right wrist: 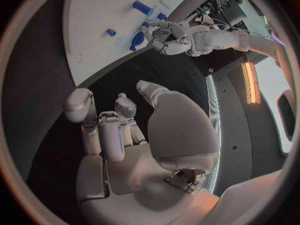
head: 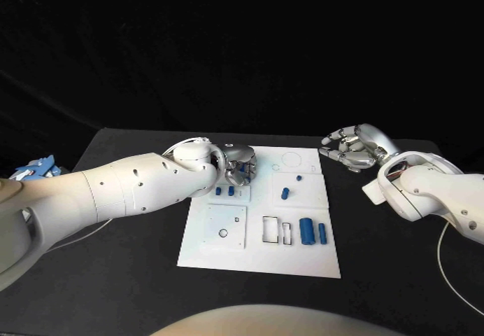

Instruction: Assemble the parts on the task board

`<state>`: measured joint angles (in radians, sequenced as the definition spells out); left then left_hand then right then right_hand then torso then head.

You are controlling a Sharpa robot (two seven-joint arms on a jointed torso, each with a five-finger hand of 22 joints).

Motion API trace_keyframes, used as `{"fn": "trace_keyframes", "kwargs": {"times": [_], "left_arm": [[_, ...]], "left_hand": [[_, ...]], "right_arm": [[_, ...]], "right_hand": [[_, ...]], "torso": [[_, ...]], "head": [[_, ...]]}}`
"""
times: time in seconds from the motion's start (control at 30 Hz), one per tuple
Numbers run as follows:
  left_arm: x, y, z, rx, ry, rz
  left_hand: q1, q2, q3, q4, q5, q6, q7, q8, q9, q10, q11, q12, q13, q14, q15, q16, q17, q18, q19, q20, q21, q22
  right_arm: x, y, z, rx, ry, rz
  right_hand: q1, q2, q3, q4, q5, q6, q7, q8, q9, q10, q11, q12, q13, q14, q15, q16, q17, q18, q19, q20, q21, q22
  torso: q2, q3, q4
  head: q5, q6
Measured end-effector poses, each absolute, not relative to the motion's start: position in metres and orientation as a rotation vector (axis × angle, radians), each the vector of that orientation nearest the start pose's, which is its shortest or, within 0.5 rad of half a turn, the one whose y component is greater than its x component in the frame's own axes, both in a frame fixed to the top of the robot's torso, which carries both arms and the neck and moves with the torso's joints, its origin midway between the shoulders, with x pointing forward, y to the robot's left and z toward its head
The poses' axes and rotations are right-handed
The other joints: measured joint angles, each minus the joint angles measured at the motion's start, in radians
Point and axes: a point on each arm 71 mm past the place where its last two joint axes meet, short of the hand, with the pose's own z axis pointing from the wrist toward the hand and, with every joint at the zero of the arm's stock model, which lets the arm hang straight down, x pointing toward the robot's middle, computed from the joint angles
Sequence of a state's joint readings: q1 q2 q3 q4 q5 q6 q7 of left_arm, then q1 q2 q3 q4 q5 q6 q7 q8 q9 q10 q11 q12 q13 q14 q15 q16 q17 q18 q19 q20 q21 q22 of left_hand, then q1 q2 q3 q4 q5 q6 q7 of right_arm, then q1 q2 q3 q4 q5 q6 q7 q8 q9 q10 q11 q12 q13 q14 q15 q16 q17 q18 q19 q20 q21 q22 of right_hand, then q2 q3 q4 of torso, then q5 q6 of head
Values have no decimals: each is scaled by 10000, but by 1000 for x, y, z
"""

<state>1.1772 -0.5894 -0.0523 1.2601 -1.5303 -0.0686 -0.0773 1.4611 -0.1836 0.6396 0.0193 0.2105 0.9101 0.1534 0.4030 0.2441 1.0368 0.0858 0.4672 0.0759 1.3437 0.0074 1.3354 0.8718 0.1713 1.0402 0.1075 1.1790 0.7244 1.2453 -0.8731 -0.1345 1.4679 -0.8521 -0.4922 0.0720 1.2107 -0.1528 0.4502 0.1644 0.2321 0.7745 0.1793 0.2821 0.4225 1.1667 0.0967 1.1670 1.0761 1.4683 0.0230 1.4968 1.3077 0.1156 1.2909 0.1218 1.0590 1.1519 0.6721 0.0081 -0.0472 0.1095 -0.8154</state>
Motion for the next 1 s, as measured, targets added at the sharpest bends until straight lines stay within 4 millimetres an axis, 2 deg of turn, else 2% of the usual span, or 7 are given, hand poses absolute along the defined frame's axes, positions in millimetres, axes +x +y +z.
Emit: {"fn": "trace_keyframes", "kwargs": {"times": [0.27,0.53,0.8,1.0], "left_arm": [[513,147,-229,3217,18768,-6239],[510,155,-211,2672,18188,-6789],[510,175,-199,2062,17801,-6818],[511,189,-198,1777,17867,-6620]], "left_hand": [[9,9,63,-42,59,35,35,-50,-17,35,37,-76,-5,35,36,45,26,-1,71,1,104,164],[7,6,92,-72,60,108,37,-106,-28,73,70,-114,37,71,72,45,-5,-3,107,36,168,233],[-73,-74,92,-72,60,180,37,-106,-28,145,35,-115,45,71,72,45,-83,-4,125,17,226,318],[-114,-114,92,-71,60,215,2,-106,-27,184,-2,-154,46,71,72,45,-134,-5,142,0,226,321]], "right_arm": [[495,-242,-192,4076,16099,8698],[495,-242,-192,4076,16083,8693],[495,-244,-192,4088,16064,8671],[495,-245,-192,4100,16056,8648]], "right_hand": [[0,0,0,0,0,0,0,0,0,0,0,0,0,0,0,0,-1,1,0,0,0,0],[0,0,-17,17,0,0,0,45,1,0,0,0,12,0,0,0,-1,0,0,0,0,1],[0,0,-29,29,0,0,0,43,1,0,0,0,13,0,0,0,-2,0,0,0,0,0],[0,0,-29,29,0,0,0,42,1,0,0,0,13,0,0,0,-2,0,0,0,0,0]], "torso": [[-12,-13,15],[-16,-11,33],[-21,-3,33],[-17,-3,19]], "head": [[-14,36],[9,74],[35,83],[37,96]]}}
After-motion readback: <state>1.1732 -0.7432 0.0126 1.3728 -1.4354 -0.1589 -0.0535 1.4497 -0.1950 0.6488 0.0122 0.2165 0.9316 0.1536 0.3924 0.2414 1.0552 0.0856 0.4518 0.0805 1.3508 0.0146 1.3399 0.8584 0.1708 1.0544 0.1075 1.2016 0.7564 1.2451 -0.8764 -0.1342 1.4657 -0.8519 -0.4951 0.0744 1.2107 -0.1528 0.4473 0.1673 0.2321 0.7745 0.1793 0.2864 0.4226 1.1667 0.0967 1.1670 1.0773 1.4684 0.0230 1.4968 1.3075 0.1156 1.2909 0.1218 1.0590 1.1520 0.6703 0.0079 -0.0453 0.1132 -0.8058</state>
